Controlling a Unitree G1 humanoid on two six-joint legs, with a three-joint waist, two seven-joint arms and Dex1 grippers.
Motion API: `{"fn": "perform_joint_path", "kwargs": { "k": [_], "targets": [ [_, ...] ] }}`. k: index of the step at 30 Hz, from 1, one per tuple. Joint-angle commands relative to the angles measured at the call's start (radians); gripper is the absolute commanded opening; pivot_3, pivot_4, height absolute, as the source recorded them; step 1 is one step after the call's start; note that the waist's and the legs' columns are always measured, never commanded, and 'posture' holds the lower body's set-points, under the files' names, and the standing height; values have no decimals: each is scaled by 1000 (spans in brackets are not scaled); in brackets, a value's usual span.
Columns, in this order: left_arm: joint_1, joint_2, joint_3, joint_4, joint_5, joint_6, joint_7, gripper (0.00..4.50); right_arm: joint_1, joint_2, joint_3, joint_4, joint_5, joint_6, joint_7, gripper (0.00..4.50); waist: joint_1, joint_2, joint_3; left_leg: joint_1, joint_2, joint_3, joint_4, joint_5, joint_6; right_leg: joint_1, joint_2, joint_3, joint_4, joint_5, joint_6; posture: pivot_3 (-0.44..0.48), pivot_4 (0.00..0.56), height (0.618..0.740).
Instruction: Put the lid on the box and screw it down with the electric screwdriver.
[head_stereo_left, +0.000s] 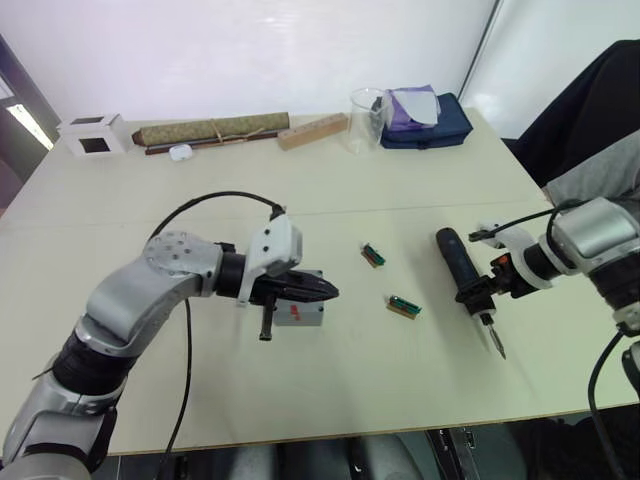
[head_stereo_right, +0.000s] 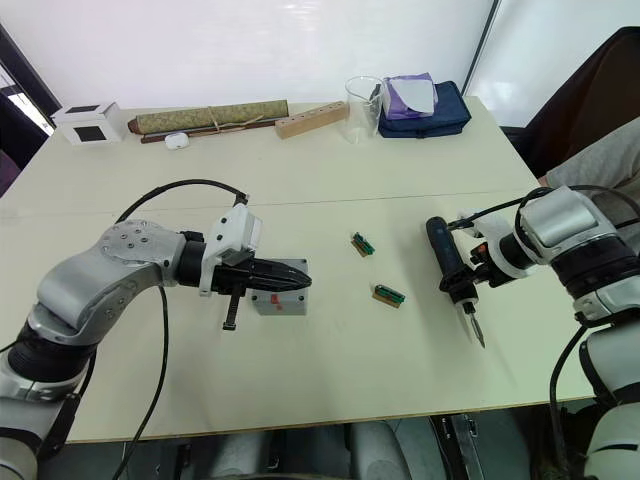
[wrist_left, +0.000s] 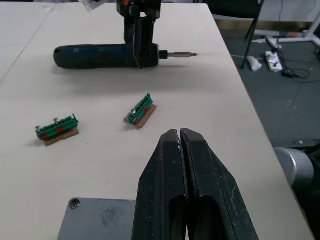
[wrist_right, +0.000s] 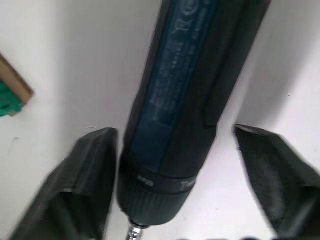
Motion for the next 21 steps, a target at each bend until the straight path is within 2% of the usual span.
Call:
{"fn": "perform_joint_path", "kwargs": {
  "k": [1, 2, 3, 10, 14, 16, 18, 21],
  "targets": [
    [2, 4, 20, -40, -6, 1, 12, 0, -7, 12, 47, 20, -45, -31, 61, 2485, 0, 0, 0, 0, 0, 0, 0, 0, 0, 0, 0, 0, 0, 0, 0, 0, 150, 740],
    [4, 4, 21, -38, -5, 0, 14, 0, -3, 13, 58, 21, -58, -36, 71, 2214, 0, 0, 0, 0, 0, 0, 0, 0, 0, 0, 0, 0, 0, 0, 0, 0, 150, 740],
    [5, 4, 21, -37, -4, 0, 15, 0, -2, 14, 65, 23, -69, -40, 80, 2131, 0, 0, 0, 0, 0, 0, 0, 0, 0, 0, 0, 0, 0, 0, 0, 0, 150, 740],
    [11, 6, 25, -18, 7, -11, 26, 0, 5, 32, 51, 46, -128, -55, 103, 2131, 1, -1, -1, 1, 0, -1, 0, 0, 0, 1, 0, 0, 0, 0, 0, 0, 150, 740],
    [19, 47, 44, 95, 70, -68, 11, 0, -159, 107, -166, 249, -128, -174, 25, 2131, -14, -1, 0, 3, 1, 1, 0, 0, 0, 3, 0, 0, 0, 1, -1, 0, 150, 740],
    [20, 57, 60, 146, 82, -87, 7, 0, -202, 114, -269, 277, -114, -246, -11, 2131, -22, 8, 6, 3, 0, 2, 1, 0, 0, 2, 0, 1, 1, 2, -1, 0, 150, 740],
    [26, 68, 72, 174, 88, -98, 1, 0, -220, 120, -380, 259, -75, -239, -44, 2131, -22, 12, 9, 1, 0, 2, 1, 1, -1, -1, 0, 1, 2, 3, -1, 0, 150, 740],
    [47, 79, 97, 203, 86, -99, -6, 0, -181, 158, -637, 78, 55, -194, -110, 2131, -22, 12, 9, -2, 1, -1, -2, 1, -1, -4, 1, 0, 3, 3, -1, 0, 150, 740]
  ]
}}
